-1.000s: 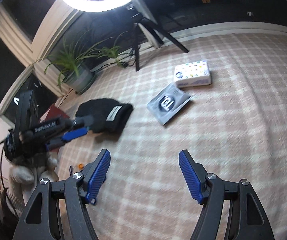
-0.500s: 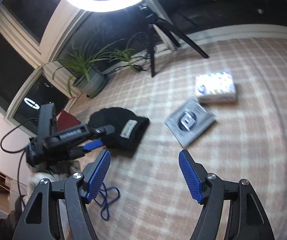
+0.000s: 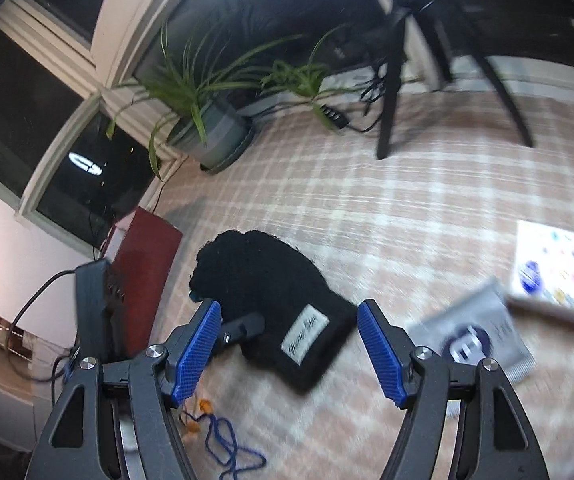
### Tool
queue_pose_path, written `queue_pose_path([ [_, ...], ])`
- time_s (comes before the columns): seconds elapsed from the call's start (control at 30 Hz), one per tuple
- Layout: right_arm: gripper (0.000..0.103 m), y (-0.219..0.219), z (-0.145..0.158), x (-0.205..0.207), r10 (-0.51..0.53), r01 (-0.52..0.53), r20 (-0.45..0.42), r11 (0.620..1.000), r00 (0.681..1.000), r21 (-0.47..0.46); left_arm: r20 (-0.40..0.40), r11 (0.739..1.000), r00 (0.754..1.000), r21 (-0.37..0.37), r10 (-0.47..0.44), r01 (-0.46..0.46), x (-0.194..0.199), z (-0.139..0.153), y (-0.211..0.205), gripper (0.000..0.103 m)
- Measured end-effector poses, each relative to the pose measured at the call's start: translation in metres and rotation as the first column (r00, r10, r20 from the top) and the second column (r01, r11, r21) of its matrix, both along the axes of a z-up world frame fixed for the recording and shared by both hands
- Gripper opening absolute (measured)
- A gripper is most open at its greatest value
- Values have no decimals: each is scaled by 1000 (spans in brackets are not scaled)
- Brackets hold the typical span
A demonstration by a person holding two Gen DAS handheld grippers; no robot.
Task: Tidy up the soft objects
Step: 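Close the left tool on the black glove while the right tool also grips it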
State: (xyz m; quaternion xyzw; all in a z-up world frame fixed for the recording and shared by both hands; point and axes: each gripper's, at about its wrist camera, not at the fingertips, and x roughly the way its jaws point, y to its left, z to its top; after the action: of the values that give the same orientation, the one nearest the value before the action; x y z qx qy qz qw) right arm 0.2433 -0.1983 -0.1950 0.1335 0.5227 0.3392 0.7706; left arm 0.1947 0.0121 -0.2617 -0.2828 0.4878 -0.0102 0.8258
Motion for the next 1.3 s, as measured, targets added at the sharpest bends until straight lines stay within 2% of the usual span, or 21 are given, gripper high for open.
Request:
queue_pose_path([
  [0.27, 67, 41, -38, 43, 84, -84, -110, 996, 990, 4, 12, 1000, 1000, -28, 10, -10, -4, -1, 4, 39],
  [0.43, 67, 60, -53, 50, 159, -162, -144, 987, 977, -8, 12, 999, 1000, -36, 4, -4, -7, -1, 6, 39],
  [0.6, 66, 68, -63, 54, 188, -186, -181, 982, 965, 30, 10, 999, 1000, -31, 7, -7, -5, -1, 4, 36],
  [0.67, 61, 68, -64, 53, 190, -187, -193, 982, 963, 35, 10, 1000, 1000, -29, 5, -4, -4, 0, 3, 31],
  [0.83, 43, 59, -62, 44, 206, -204, -204, 978, 957, 34, 17, 1000, 1000, -24, -12, 12, -2, 2, -3, 29],
  [1.03, 27, 47, -62, 28, 192, -183, -224, 981, 955, 62, 42, 999, 998, -13, -50, 51, -6, 11, -11, 22],
  [1.13, 22, 44, -56, 18, 182, -170, -216, 983, 959, 72, 54, 997, 996, -22, -67, 69, -11, 15, -14, 20],
  [1.3, 21, 39, -40, 6, 172, -156, -198, 983, 965, 95, 84, 996, 993, -32, -85, 88, -21, 25, -17, 20],
])
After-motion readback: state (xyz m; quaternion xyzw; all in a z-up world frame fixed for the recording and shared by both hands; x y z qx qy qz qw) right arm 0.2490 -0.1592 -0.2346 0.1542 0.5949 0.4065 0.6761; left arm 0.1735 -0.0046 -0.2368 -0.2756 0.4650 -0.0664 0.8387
